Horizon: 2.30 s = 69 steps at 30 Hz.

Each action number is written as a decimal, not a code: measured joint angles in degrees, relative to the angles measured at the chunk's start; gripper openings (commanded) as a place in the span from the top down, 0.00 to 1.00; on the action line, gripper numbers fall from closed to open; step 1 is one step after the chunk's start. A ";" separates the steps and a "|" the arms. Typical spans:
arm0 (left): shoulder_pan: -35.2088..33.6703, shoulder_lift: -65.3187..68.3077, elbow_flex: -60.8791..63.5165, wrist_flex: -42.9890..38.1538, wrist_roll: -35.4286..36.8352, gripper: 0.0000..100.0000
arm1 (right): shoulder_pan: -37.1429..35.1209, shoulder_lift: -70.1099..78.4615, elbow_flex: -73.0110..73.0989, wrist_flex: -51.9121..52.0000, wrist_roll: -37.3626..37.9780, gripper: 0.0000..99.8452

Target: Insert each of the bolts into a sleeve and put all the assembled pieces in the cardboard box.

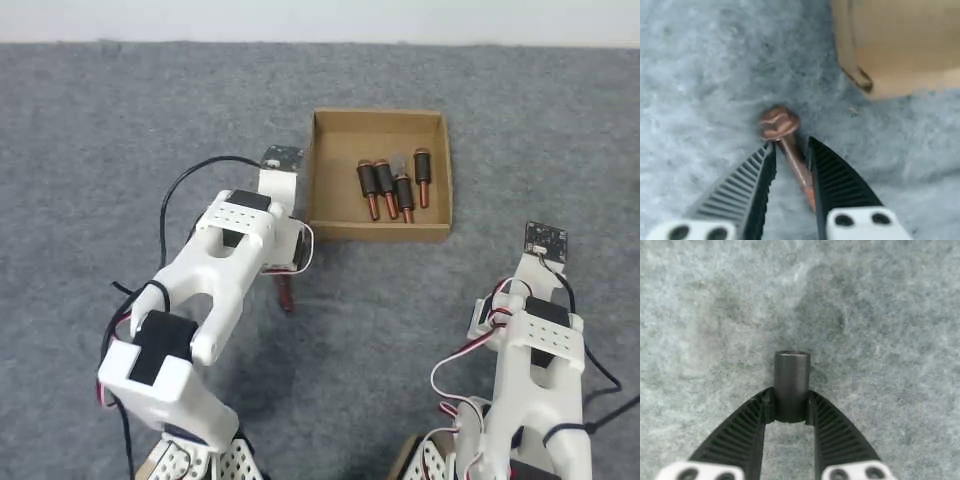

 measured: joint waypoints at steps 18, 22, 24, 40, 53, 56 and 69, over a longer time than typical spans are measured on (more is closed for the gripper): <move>0.09 -0.88 4.75 -10.02 11.87 0.99 | 0.00 0.00 0.00 0.00 0.00 0.99; -3.34 -6.15 8.53 -10.02 6.86 0.99 | 0.00 0.00 0.00 0.00 0.00 0.99; -5.63 -9.14 11.08 -10.64 5.71 0.99 | 0.00 0.00 0.00 0.00 0.00 0.99; -18.46 -15.03 21.10 -16.62 5.19 0.99 | -5.63 0.00 0.00 -9.76 0.00 0.99; -18.46 -15.03 21.10 -16.62 5.19 0.99 | -5.89 0.44 9.05 -49.85 0.00 0.99; -18.46 -15.03 21.19 -16.62 5.19 0.99 | -5.89 0.70 10.73 -60.66 0.00 0.99; -18.46 -15.03 22.07 -16.62 5.19 0.99 | -12.31 21.10 9.05 -94.68 0.00 0.99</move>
